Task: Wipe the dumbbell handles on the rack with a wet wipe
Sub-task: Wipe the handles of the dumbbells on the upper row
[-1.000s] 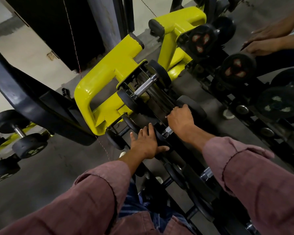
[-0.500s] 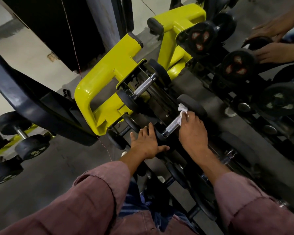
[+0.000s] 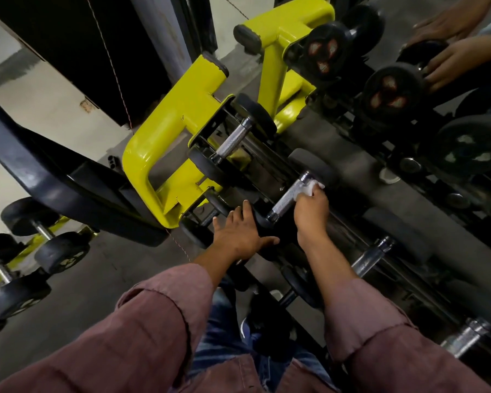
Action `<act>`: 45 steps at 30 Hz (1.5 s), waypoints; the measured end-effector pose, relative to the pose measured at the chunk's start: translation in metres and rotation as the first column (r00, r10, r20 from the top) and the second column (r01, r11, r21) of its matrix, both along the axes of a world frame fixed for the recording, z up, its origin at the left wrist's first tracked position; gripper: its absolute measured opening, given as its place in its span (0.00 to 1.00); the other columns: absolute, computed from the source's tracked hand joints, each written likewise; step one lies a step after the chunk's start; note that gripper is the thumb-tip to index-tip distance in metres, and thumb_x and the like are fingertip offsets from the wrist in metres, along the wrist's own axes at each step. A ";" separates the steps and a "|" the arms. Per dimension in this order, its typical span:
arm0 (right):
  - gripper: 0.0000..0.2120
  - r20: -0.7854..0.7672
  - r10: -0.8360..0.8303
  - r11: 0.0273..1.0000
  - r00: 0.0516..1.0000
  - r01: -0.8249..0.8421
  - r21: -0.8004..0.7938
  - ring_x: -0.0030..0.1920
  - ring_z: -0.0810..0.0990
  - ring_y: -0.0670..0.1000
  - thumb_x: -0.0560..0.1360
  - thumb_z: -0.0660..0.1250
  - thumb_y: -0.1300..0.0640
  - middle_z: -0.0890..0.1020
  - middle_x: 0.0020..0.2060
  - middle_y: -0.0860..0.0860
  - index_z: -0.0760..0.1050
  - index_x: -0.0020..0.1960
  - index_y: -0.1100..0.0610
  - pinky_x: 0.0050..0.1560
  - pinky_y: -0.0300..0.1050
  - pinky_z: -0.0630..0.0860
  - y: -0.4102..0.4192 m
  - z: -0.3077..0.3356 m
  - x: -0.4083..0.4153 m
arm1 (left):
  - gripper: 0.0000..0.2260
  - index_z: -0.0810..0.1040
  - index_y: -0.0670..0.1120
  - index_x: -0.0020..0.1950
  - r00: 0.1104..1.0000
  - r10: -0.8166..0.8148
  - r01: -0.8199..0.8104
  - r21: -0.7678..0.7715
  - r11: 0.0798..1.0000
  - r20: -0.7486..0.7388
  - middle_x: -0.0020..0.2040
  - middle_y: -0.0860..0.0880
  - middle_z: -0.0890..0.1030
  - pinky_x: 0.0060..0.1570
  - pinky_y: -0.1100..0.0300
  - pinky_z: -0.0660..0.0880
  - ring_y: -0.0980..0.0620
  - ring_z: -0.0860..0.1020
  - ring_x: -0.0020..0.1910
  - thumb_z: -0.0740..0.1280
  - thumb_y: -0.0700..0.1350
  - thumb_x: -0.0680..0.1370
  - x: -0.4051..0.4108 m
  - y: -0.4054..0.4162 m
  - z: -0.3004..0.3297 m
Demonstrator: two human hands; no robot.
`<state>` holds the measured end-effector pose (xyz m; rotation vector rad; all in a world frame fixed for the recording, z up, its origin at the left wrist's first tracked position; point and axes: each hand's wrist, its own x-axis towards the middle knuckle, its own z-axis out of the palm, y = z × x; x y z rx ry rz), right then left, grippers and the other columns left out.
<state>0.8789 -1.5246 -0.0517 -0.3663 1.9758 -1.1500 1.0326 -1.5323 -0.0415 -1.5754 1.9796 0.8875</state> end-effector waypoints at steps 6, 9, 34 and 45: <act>0.16 0.400 0.031 0.993 0.916 -0.074 0.092 0.51 0.76 0.50 0.72 0.57 0.73 0.78 0.46 0.51 0.74 0.50 0.55 0.50 0.43 0.74 -0.003 -0.008 -0.030 | 0.56 0.35 0.45 0.82 1.000 -0.027 0.026 0.012 1.000 0.013 0.84 0.42 0.47 0.76 0.32 0.42 0.45 0.47 0.83 0.62 0.75 0.73 -0.001 0.000 0.005; 0.14 0.392 0.148 0.959 0.908 -0.228 0.167 0.49 0.77 0.50 0.72 0.59 0.72 0.79 0.47 0.53 0.75 0.47 0.55 0.44 0.41 0.74 0.002 -0.017 -0.033 | 0.55 0.36 0.44 0.82 0.999 -0.038 0.038 0.011 0.999 0.021 0.84 0.42 0.47 0.76 0.32 0.42 0.45 0.47 0.83 0.62 0.75 0.73 -0.001 -0.001 0.007; 0.09 0.090 0.544 0.774 0.834 -0.540 0.330 0.33 0.78 0.49 0.71 0.71 0.56 0.81 0.30 0.52 0.79 0.34 0.60 0.36 0.41 0.71 0.030 -0.018 -0.015 | 0.56 0.35 0.44 0.82 0.997 -0.074 0.074 0.020 0.997 0.020 0.84 0.41 0.48 0.77 0.32 0.44 0.44 0.48 0.82 0.60 0.76 0.73 0.002 -0.004 0.003; 0.09 -0.371 0.787 0.607 0.493 -0.728 0.320 0.42 0.80 0.52 0.78 0.67 0.56 0.77 0.36 0.48 0.82 0.41 0.54 0.39 0.33 0.66 0.018 0.001 0.007 | 0.54 0.37 0.44 0.82 0.999 -0.047 0.047 -0.025 0.999 -0.015 0.84 0.43 0.49 0.76 0.33 0.44 0.45 0.49 0.82 0.62 0.74 0.74 0.002 0.000 0.001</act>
